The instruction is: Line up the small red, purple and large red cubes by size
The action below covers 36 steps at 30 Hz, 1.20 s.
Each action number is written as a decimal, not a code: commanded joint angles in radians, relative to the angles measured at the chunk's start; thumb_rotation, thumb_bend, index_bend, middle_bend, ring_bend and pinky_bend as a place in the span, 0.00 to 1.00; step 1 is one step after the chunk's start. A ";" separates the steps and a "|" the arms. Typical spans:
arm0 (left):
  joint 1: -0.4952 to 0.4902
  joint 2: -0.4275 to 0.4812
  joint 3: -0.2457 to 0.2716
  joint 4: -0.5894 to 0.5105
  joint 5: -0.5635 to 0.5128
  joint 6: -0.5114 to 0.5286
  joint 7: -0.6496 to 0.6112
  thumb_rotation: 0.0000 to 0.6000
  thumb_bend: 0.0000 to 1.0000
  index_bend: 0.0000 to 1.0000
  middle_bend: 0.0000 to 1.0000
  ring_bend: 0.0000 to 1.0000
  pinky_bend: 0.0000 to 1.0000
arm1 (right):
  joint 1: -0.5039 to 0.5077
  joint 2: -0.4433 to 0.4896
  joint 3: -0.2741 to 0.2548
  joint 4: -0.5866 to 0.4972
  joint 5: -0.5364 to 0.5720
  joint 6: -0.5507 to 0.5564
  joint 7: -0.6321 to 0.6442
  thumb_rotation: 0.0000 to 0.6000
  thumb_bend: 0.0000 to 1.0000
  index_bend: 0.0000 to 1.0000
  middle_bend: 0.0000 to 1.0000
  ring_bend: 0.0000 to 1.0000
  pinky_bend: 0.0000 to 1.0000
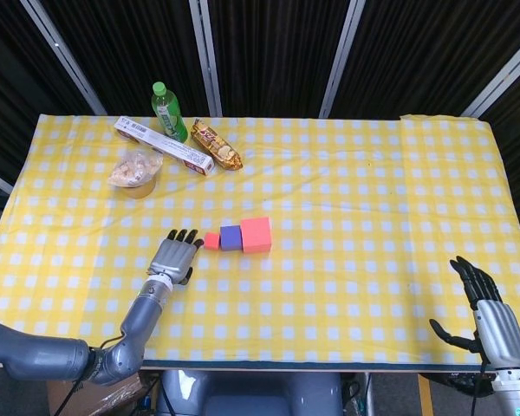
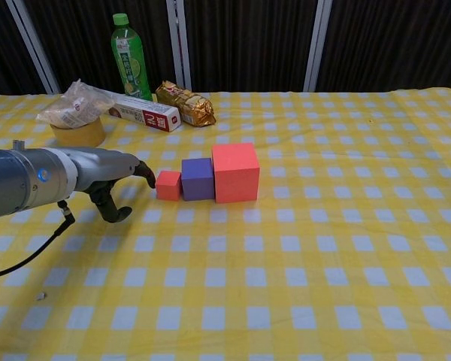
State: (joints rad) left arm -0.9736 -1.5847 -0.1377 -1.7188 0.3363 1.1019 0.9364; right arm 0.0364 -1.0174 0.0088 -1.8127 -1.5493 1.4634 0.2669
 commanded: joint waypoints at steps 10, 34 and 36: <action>-0.018 -0.016 0.004 0.007 -0.027 0.013 -0.001 1.00 0.55 0.14 0.00 0.00 0.00 | -0.002 -0.002 -0.001 0.002 -0.007 0.008 0.004 1.00 0.31 0.00 0.00 0.00 0.00; -0.034 -0.043 0.010 0.024 -0.031 0.013 -0.022 1.00 0.55 0.14 0.00 0.00 0.00 | -0.002 -0.002 -0.004 0.001 -0.013 0.009 0.000 1.00 0.31 0.00 0.00 0.00 0.00; -0.035 -0.044 0.010 0.027 -0.032 0.014 -0.022 1.00 0.55 0.14 0.00 0.00 0.00 | -0.002 -0.002 -0.004 0.001 -0.012 0.008 0.001 1.00 0.31 0.00 0.00 0.00 0.00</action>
State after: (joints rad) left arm -1.0084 -1.6290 -0.1273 -1.6923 0.3047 1.1158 0.9140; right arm 0.0340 -1.0194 0.0052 -1.8114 -1.5614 1.4718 0.2679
